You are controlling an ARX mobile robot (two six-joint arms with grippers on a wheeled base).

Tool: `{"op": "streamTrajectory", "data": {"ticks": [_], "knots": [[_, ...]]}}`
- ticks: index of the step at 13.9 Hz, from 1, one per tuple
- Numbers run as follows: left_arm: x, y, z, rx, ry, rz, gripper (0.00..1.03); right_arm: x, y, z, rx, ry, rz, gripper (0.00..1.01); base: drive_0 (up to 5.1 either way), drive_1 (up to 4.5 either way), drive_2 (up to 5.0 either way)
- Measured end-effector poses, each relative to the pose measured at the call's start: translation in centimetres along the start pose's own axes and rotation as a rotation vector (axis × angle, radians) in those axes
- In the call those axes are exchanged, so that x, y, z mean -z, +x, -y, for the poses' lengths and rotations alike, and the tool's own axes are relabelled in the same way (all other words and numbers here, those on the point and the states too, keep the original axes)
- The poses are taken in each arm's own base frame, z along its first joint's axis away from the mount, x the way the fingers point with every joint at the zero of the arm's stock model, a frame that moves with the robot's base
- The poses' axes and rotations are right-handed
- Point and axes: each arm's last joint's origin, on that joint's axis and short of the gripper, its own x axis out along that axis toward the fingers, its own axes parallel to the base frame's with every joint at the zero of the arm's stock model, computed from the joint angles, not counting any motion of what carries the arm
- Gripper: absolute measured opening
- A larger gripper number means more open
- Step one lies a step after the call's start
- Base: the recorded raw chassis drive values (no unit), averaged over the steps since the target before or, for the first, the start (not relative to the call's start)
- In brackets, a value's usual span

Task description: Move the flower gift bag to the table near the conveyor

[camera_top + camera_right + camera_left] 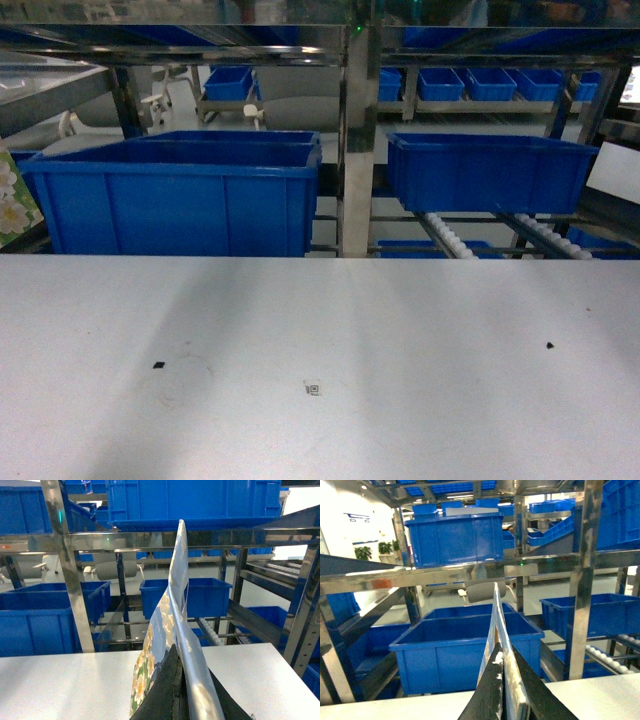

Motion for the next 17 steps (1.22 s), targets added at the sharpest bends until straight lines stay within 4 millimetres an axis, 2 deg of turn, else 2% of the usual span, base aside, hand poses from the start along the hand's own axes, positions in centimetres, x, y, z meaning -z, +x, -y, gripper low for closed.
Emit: {"op": "streamTrajectory", "data": {"ticks": [6, 7, 8, 10, 12, 13, 17], "knots": [[-0.1, 0.0, 0.0, 0.004, -0.002, 0.008, 0.02, 0.0, 0.0, 0.0, 0.001, 0.0, 0.0, 0.02, 0.0, 0.0, 0.0], [-0.1, 0.0, 0.0, 0.004, -0.001, 0.007, 0.02, 0.9, 1.9, -0.2, -0.063, 0.003, -0.011, 0.02, 0.0, 0.0, 0.0], [-0.1, 0.0, 0.0, 0.004, -0.001, 0.007, 0.02, 2.2, 5.7, -0.4, -0.102, -0.002, -0.029, 0.02, 0.0, 0.0, 0.0], [-0.1, 0.0, 0.0, 0.004, -0.001, 0.007, 0.02, 2.6, 10.7, -0.4, -0.113, -0.005, -0.032, 0.02, 0.0, 0.0, 0.0], [-0.1, 0.0, 0.0, 0.004, -0.001, 0.007, 0.02, 3.6, 14.1, -0.6, -0.117, -0.017, -0.073, 0.02, 0.0, 0.0, 0.0], [-0.1, 0.0, 0.0, 0.004, -0.001, 0.008, 0.02, 4.9, 16.0, -0.6, -0.126, -0.016, -0.132, 0.02, 0.0, 0.0, 0.0], [-0.1, 0.0, 0.0, 0.004, -0.001, 0.007, 0.02, 8.5, 20.4, -0.9, -0.138, -0.017, -0.283, 0.02, 0.0, 0.0, 0.0]]}}
